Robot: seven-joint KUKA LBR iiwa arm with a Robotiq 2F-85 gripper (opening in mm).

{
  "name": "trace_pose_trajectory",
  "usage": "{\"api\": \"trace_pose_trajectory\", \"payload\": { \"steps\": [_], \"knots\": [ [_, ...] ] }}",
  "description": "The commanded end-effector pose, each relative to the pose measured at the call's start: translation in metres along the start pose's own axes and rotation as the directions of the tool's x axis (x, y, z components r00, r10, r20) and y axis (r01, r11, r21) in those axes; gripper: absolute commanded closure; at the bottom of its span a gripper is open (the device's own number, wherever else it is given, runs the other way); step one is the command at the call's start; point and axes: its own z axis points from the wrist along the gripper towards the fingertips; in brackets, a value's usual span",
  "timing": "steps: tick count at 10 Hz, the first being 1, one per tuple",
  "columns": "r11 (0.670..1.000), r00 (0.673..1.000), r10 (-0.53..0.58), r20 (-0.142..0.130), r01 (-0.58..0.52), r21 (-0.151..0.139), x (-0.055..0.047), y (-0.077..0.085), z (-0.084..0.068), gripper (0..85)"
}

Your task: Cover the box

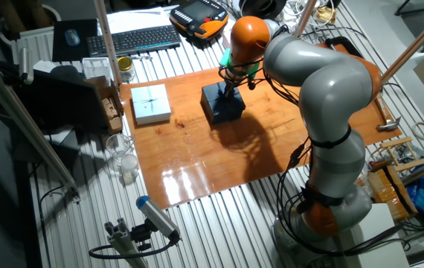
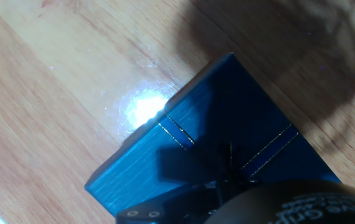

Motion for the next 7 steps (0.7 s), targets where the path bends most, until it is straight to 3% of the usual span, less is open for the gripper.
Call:
{"api": "trace_pose_trajectory", "payload": {
  "steps": [1, 7],
  "knots": [
    [1.0, 1.0, 0.0, 0.0, 0.0, 0.0, -0.0001, -0.0001, -0.0001, 85.0],
    [1.0, 1.0, -0.008, 0.002, 0.008, 0.0, 0.0004, -0.002, 0.0012, 85.0]
  ]
}}
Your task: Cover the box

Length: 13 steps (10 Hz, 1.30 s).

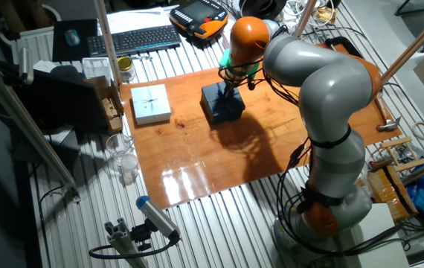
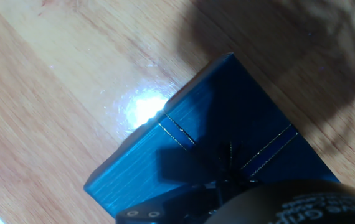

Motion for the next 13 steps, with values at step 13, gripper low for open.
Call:
{"api": "trace_pose_trajectory", "payload": {
  "steps": [13],
  "knots": [
    [1.0, 1.0, -0.013, 0.015, 0.013, 0.002, 0.0008, -0.0002, 0.0046, 85.0]
  ]
}}
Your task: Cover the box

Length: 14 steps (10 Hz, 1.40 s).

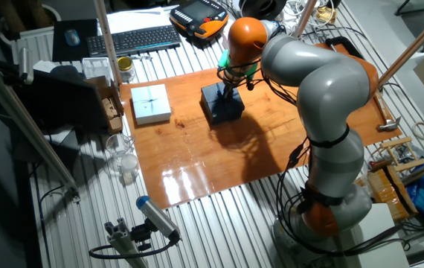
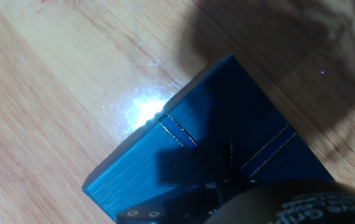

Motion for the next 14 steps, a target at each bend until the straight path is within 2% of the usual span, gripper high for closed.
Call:
{"api": "trace_pose_trajectory", "payload": {
  "steps": [1, 14],
  "knots": [
    [1.0, 1.0, -0.002, 0.0, 0.002, 0.003, -0.0001, 0.0001, 0.0002, 85.0],
    [1.0, 1.0, 0.0, 0.005, 0.0, 0.023, -0.0007, 0.0022, 0.0049, 85.0]
  ]
}}
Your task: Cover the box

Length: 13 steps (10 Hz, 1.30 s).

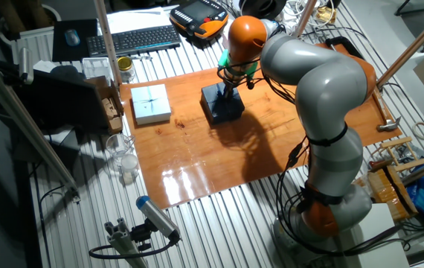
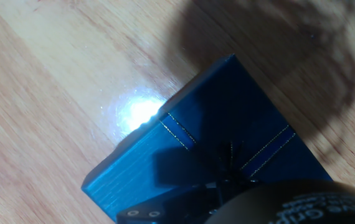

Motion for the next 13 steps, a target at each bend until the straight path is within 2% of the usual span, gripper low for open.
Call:
{"api": "trace_pose_trajectory", "payload": {
  "steps": [1, 6, 13],
  "knots": [
    [1.0, 1.0, -0.001, -0.002, 0.001, 0.001, 0.0001, 0.0, 0.0003, 85.0],
    [1.0, 1.0, -0.004, -0.003, 0.004, 0.008, -0.0008, 0.001, -0.0001, 85.0],
    [1.0, 1.0, -0.005, 0.003, 0.005, 0.002, -0.0009, 0.003, -0.0011, 85.0]
  ]
}}
